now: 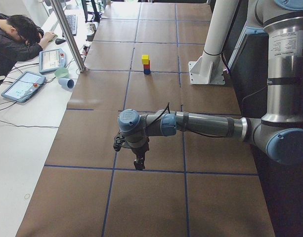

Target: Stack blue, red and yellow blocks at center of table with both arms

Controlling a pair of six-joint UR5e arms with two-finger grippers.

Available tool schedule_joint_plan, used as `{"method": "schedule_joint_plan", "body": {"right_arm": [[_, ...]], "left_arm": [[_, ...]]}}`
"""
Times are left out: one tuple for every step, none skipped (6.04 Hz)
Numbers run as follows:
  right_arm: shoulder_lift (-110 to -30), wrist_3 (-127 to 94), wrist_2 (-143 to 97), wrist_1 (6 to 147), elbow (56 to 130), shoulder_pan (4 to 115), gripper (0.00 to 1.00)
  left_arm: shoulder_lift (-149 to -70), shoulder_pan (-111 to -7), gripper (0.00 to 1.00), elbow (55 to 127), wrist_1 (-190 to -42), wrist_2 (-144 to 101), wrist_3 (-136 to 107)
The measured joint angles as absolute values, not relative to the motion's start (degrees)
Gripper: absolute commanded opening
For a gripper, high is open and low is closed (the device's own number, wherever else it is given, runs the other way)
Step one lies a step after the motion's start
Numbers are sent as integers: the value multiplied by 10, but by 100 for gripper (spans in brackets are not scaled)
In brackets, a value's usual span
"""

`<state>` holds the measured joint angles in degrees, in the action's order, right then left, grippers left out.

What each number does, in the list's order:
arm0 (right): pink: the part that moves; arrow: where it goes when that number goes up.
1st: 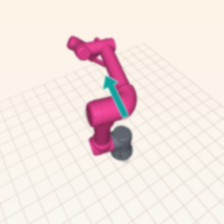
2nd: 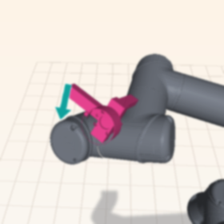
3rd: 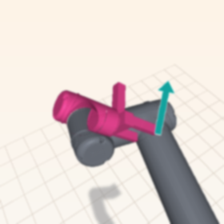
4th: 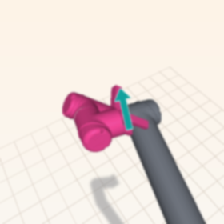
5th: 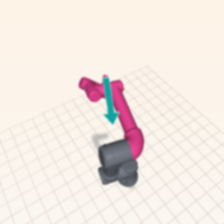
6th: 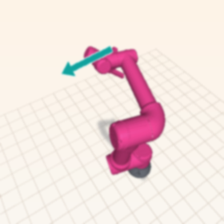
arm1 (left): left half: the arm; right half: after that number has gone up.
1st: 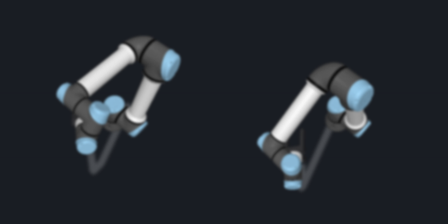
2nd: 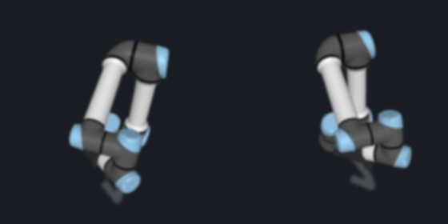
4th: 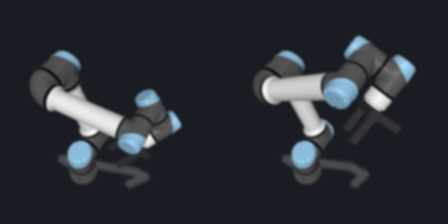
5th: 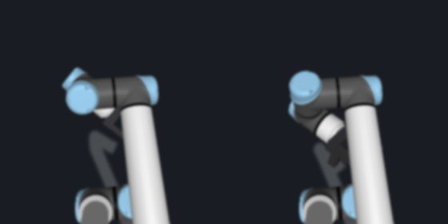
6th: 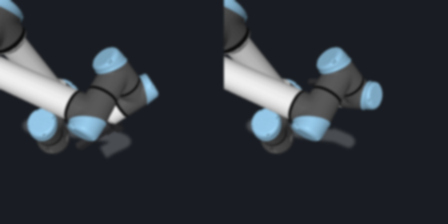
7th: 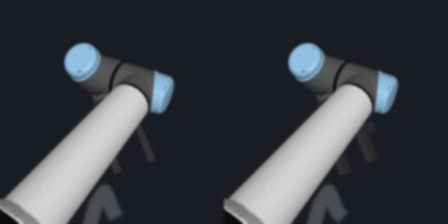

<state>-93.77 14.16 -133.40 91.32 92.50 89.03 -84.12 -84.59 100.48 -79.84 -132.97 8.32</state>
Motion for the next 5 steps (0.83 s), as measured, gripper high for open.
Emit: {"method": "schedule_joint_plan", "body": {"right_arm": [[-937, 142, -1334, 913, 927, 890, 100], [-938, 140, -1335, 913, 929, 890, 100], [-939, 135, -1335, 913, 931, 890, 100], [-940, 130, -1335, 913, 932, 890, 100], [-941, 128, -1335, 913, 933, 890, 100]], "left_arm": [[-832, -847, 100, 1013, -796, -1324, 83], [-823, -848, 100, 1017, -796, -1319, 84], [-821, -848, 100, 1020, -795, -1317, 85], [-822, -848, 100, 1021, -796, -1316, 85], [-823, -847, 100, 1021, -796, -1315, 84]]}}
